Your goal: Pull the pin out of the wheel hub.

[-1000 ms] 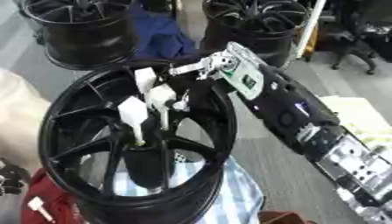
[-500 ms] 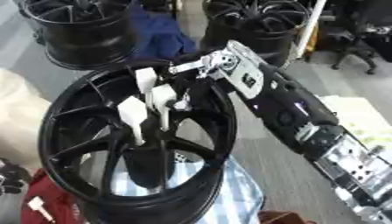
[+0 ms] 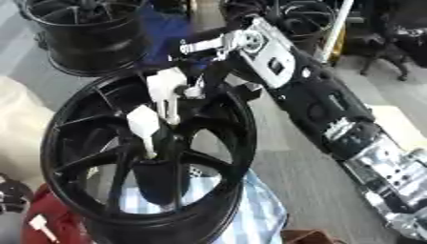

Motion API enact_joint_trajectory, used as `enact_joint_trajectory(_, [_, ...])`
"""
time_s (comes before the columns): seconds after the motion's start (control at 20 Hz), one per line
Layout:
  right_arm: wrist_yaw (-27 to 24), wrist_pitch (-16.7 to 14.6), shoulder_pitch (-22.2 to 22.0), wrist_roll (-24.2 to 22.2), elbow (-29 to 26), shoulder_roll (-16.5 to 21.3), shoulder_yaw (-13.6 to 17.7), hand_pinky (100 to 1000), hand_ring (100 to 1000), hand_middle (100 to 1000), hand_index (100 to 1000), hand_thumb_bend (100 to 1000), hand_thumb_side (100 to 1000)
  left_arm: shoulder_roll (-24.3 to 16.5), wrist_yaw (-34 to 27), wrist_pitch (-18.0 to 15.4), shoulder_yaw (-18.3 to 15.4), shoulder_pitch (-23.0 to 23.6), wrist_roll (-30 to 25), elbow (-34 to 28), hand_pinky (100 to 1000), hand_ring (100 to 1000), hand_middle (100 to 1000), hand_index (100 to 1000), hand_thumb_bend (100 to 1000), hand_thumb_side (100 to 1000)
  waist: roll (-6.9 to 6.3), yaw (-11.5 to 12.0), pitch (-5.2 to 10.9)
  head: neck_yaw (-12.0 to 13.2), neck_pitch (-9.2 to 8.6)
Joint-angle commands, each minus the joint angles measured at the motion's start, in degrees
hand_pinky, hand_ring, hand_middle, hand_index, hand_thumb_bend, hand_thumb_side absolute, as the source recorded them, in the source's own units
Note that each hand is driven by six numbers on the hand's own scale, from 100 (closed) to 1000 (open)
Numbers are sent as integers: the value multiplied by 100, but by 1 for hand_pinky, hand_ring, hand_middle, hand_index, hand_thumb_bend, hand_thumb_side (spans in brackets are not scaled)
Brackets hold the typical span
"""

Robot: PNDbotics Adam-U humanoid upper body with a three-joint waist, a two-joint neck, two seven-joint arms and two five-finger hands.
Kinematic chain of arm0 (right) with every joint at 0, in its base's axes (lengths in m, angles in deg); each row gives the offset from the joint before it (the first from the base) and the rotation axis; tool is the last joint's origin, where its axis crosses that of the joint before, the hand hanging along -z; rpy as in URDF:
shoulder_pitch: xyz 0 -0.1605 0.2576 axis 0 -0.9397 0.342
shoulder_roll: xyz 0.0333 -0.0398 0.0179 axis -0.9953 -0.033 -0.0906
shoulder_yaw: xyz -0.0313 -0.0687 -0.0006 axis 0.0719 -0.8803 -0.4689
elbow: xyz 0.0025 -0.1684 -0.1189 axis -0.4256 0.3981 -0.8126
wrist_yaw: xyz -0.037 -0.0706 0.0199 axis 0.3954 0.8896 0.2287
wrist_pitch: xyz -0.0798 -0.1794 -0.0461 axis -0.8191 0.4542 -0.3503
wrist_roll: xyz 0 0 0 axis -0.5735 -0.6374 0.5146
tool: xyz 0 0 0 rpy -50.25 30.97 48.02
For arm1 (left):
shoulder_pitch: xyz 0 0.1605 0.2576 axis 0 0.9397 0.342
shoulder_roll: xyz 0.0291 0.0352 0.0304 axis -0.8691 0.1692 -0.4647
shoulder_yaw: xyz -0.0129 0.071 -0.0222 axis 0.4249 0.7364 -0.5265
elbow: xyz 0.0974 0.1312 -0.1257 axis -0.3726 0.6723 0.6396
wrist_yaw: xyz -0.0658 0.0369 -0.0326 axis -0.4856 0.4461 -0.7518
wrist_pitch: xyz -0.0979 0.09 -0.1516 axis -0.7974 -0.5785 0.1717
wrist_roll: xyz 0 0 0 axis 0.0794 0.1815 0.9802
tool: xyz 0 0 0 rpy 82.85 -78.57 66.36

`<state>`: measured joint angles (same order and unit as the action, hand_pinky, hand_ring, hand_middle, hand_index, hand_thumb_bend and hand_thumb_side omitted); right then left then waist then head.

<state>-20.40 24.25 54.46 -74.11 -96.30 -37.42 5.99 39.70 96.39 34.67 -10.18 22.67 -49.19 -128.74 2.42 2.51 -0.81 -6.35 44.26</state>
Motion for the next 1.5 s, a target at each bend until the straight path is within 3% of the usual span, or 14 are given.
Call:
enact_joint_trajectory(0.05, [-417, 129, 148, 136, -453, 636, 246, 734, 699, 443, 598, 100, 266, -117, -39, 16, -48, 0, 7, -49, 625, 606, 565, 765, 100, 663, 3, -61, 110, 81, -14])
enact_joint_trajectory(0.25, [-793, 368, -389, 669, -1158, 1615, 676, 735, 696, 442, 600, 100, 231, -166, -50, 26, -81, 52, 51, -52, 625, 606, 565, 765, 100, 662, 59, -201, 140, 162, -14])
enact_joint_trajectory(0.4, [-1066, 522, -1427, 1331, -1773, 2448, 1276, 728, 688, 434, 597, 100, 219, -191, -64, 24, -101, 60, 83, -91, 625, 606, 565, 765, 100, 659, 85, -282, 114, 220, -14])
enact_joint_trajectory(0.5, [-1089, 639, -2076, 1771, -2038, 2734, 1639, 724, 682, 430, 596, 100, 205, -196, -67, 23, -111, 61, 99, -126, 625, 607, 566, 765, 100, 657, 92, -312, 93, 249, -14])
enact_joint_trajectory(0.6, [-871, 779, -3062, 2371, -2099, 2878, 2198, 722, 686, 443, 612, 100, 213, -201, -71, 27, -137, 61, 128, -171, 626, 608, 566, 765, 100, 656, 102, -348, 66, 289, -14])
enact_joint_trajectory(0.65, [-719, 862, -3488, 2647, -2064, 2858, 2420, 727, 706, 494, 670, 100, 222, -204, -74, 32, -147, 65, 140, -188, 626, 608, 566, 765, 100, 657, 105, -367, 57, 312, -14])
enact_joint_trajectory(0.75, [-367, 994, -4252, 3198, -1862, 2624, 2805, 758, 779, 753, 906, 150, 311, -215, -83, 36, -168, 79, 165, -214, 626, 608, 566, 765, 100, 657, 110, -414, 41, 349, -14])
enact_joint_trajectory(0.9, [-22, 1181, -5162, 4136, -1258, 1964, 3297, 786, 827, 880, 962, 207, 482, -230, -96, 39, -188, 69, 195, -231, 625, 608, 566, 764, 100, 655, 113, -451, 18, 379, -14])
enact_joint_trajectory(1.0, [-7, 1245, -5557, 4769, -847, 1541, 3499, 775, 822, 904, 969, 182, 559, -240, -103, 37, -194, 52, 213, -229, 624, 608, 565, 764, 100, 655, 111, -458, 4, 388, -14])
enact_joint_trajectory(1.15, [-256, 1166, -5963, 5680, -396, 947, 3603, 758, 806, 894, 959, 152, 581, -256, -106, 23, -200, 30, 234, -217, 624, 608, 565, 764, 100, 655, 107, -455, -18, 372, -14])
enact_joint_trajectory(1.5, [-686, 872, -6359, 6367, -346, 57, 3305, 700, 721, 772, 915, 100, 552, -265, -111, -18, -214, -1, 264, -200, 624, 608, 565, 764, 100, 655, 83, -435, -68, 303, -14])
